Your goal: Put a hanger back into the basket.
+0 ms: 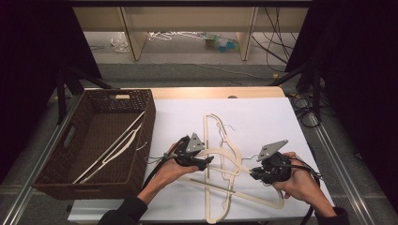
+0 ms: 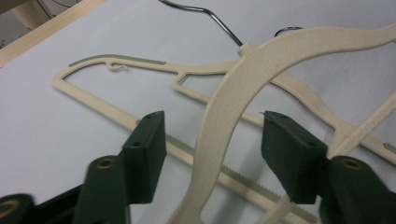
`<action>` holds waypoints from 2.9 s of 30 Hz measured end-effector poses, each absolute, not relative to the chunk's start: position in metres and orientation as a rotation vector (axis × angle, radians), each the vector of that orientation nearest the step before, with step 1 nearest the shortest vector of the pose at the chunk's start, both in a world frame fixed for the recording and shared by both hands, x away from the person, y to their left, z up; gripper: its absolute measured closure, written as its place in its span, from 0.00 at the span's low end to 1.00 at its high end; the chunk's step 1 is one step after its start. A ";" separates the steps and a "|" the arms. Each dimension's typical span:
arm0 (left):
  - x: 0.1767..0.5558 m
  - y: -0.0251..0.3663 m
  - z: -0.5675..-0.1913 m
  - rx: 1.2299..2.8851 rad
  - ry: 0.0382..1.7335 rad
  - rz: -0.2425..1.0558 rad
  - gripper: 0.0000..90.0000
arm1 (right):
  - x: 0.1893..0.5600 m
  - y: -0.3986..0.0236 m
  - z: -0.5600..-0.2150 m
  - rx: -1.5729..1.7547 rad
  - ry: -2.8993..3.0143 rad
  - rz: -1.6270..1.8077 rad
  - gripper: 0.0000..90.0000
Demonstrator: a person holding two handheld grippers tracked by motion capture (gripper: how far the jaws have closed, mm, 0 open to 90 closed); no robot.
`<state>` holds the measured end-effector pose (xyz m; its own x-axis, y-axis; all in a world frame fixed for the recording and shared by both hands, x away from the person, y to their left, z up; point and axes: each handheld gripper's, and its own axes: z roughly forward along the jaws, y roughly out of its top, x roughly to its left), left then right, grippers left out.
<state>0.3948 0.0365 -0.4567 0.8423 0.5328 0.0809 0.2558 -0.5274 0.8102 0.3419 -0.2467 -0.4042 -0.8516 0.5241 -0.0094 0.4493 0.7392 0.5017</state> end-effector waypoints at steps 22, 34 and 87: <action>0.392 0.039 -0.432 2.221 0.327 0.340 0.79 | 0.339 -0.252 -0.400 0.642 2.795 0.785 0.89; 0.359 0.042 -0.394 2.221 0.252 0.230 0.89 | 0.341 -0.266 -0.387 0.625 2.729 0.880 0.69; 0.358 0.182 -0.224 2.038 0.629 0.535 0.95 | 0.342 -0.272 -0.390 0.906 2.529 1.105 0.34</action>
<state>0.3578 0.1823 -0.2239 0.7761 0.6176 0.1270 0.2236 -0.4579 0.8604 0.3419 -0.2721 -0.3898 -0.7805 0.6245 0.0299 0.4462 0.5228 0.7264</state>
